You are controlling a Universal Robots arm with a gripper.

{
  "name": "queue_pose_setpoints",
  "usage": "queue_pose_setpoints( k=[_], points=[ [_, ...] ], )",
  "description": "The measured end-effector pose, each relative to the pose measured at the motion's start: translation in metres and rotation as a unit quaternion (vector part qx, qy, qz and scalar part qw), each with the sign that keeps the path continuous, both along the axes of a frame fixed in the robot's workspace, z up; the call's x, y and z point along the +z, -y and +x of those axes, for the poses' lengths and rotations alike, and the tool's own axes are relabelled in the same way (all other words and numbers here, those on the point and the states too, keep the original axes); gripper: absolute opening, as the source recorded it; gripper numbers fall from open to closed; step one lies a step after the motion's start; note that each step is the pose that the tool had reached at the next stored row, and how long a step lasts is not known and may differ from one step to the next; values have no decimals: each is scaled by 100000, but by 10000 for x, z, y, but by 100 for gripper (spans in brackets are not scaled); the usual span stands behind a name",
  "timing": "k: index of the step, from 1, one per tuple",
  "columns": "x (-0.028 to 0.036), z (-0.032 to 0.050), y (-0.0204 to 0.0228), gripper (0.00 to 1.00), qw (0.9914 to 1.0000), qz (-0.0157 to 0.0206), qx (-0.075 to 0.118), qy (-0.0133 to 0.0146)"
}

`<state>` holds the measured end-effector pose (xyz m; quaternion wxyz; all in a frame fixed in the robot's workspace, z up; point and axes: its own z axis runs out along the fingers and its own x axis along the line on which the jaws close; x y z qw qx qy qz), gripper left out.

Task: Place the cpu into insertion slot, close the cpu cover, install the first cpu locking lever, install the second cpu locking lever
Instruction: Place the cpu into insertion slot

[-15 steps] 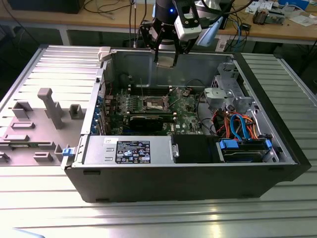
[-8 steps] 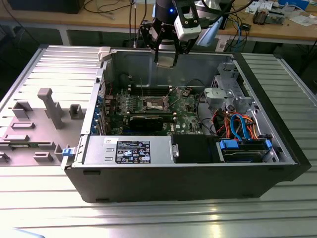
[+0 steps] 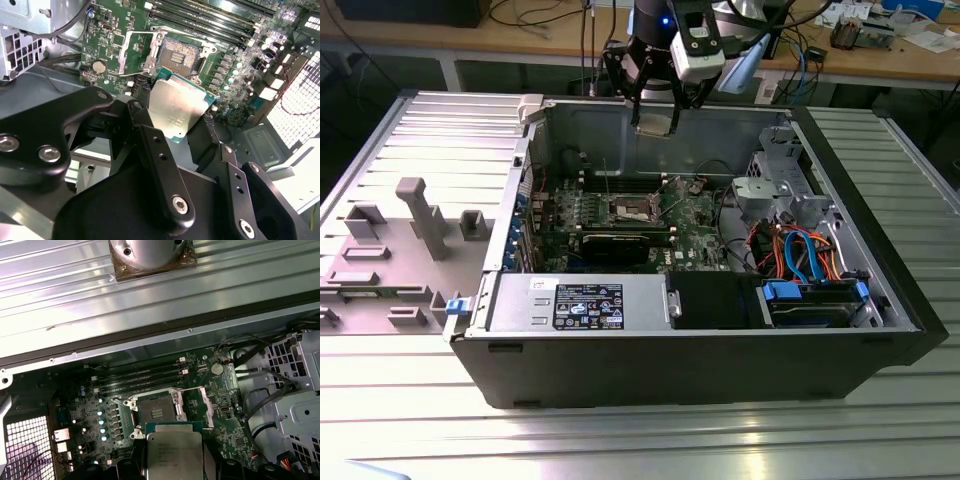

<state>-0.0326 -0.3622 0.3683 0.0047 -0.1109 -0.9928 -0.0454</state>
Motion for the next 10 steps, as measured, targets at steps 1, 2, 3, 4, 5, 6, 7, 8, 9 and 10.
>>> queue_pose_setpoints(
  k=[1, 2, 3, 4, 5, 6, 7, 8, 9, 10],
  points=[
    [0, 0, 0, 55, 99999, 1, -376, 1],
    [0, 0, 0, 55, 99997, -1, -818, 3],
    [0, 0, 0, 55, 99992, -1, -1294, 2],
    [0, 0, 0, 55, 99987, 0, -1612, 1],
    [0, 0, 0, 55, 99974, -2, -2259, 1],
    [0, 0, 0, 55, 99967, -3, -2564, 0],
    [0, 0, 0, 55, 99959, 0, -2846, -1],
    [0, 0, 0, 55, 99949, 3, -3207, 2],
    [0, 0, 0, 55, 99944, 0, -3347, 1],
    [0, 0, 0, 55, 99943, -3, -3362, 1]
  ],
)
